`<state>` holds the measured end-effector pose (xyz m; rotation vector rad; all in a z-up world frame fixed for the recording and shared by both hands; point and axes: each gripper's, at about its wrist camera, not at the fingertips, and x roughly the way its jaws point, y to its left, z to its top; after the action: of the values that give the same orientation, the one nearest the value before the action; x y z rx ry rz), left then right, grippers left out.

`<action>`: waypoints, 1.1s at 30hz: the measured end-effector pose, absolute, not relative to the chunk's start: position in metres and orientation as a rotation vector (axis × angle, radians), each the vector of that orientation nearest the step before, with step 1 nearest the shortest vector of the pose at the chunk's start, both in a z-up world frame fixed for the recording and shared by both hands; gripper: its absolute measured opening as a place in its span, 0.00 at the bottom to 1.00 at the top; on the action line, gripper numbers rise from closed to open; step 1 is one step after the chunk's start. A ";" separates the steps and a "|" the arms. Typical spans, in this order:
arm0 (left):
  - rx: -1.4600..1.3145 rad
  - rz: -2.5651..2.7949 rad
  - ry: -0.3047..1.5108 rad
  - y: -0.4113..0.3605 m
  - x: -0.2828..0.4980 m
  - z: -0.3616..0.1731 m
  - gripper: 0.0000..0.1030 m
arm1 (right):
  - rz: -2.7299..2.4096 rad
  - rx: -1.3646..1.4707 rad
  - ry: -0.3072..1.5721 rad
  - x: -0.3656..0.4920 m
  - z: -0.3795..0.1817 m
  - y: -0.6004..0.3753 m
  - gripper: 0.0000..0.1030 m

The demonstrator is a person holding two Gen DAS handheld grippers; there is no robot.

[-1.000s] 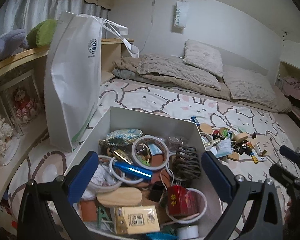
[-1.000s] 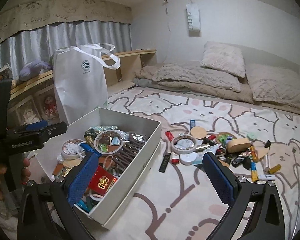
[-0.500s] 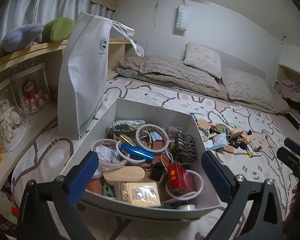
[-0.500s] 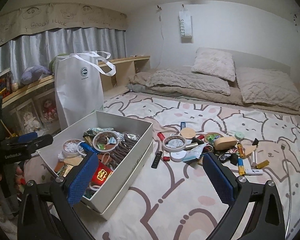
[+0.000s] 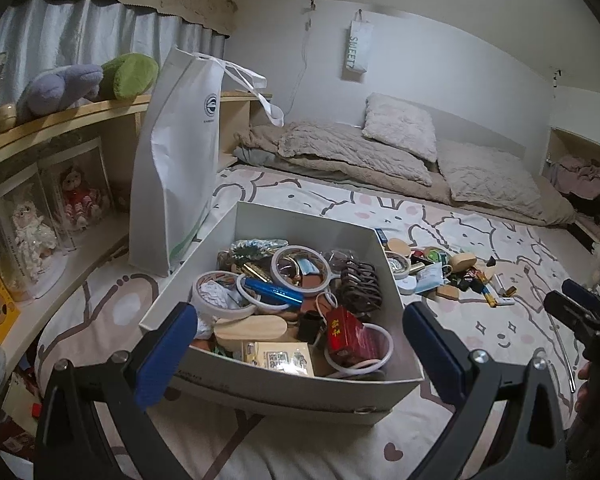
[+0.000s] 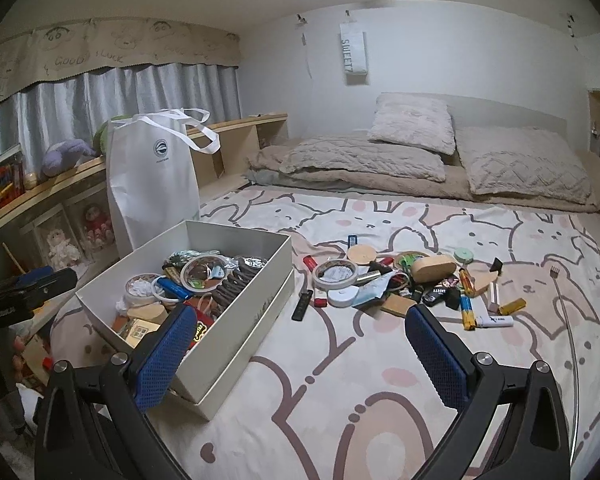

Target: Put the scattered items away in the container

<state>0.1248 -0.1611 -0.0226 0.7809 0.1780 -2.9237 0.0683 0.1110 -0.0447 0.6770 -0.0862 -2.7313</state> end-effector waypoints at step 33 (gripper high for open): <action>0.790 -2.930 0.019 -0.126 0.135 -0.032 1.00 | -2.737 0.676 -0.060 0.082 -0.056 0.122 1.00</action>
<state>0.1350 -0.1259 -0.0325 0.7897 0.0186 -2.9304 0.0821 0.1215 -0.0562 0.6760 -0.0600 -2.7370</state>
